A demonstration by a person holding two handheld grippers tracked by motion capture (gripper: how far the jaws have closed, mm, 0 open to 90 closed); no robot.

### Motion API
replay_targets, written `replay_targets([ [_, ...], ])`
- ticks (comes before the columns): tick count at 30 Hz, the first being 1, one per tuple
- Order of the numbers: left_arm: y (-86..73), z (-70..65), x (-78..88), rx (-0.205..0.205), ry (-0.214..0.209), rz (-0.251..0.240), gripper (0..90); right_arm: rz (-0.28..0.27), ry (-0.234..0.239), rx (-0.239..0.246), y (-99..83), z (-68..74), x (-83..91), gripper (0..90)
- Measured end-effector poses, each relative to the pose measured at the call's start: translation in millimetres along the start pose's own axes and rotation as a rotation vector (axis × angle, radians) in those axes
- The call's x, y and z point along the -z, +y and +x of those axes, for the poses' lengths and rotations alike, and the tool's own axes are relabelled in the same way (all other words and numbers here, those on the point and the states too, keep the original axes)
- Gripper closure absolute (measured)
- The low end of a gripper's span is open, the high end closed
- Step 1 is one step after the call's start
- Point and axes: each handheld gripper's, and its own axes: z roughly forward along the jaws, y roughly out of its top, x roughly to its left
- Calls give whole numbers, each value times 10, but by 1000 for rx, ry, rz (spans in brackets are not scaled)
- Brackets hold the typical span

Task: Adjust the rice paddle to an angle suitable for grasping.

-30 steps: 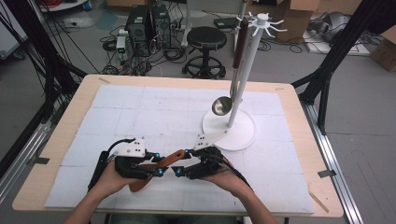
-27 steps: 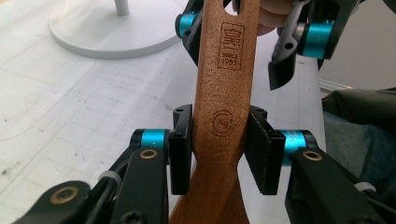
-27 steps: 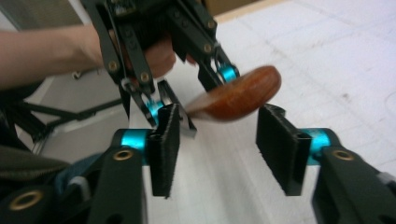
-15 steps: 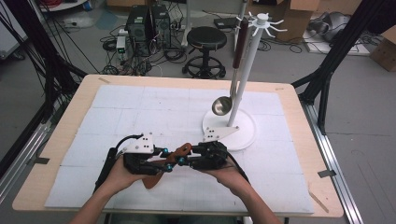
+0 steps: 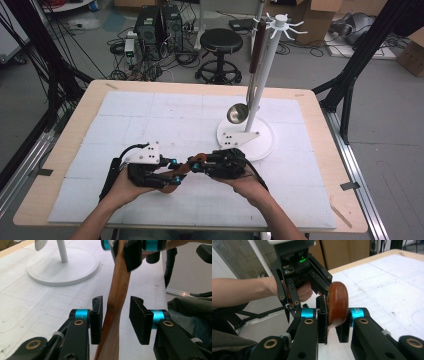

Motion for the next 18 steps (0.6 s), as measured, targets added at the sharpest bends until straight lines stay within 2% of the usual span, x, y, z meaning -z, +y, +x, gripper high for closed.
replay_targets([
  [10,7,-30,-30,-22,-26,1,670,19,-2,88,191,103,73,826],
  [15,-1,-36,-35,-40,-40,7,754,12,8,101,194,128,51,822],
  [17,-2,-40,-22,-54,-60,10,803,1,20,100,177,126,36,778],
  [18,-4,-48,-21,-59,-55,11,825,4,16,101,162,126,21,746],
])
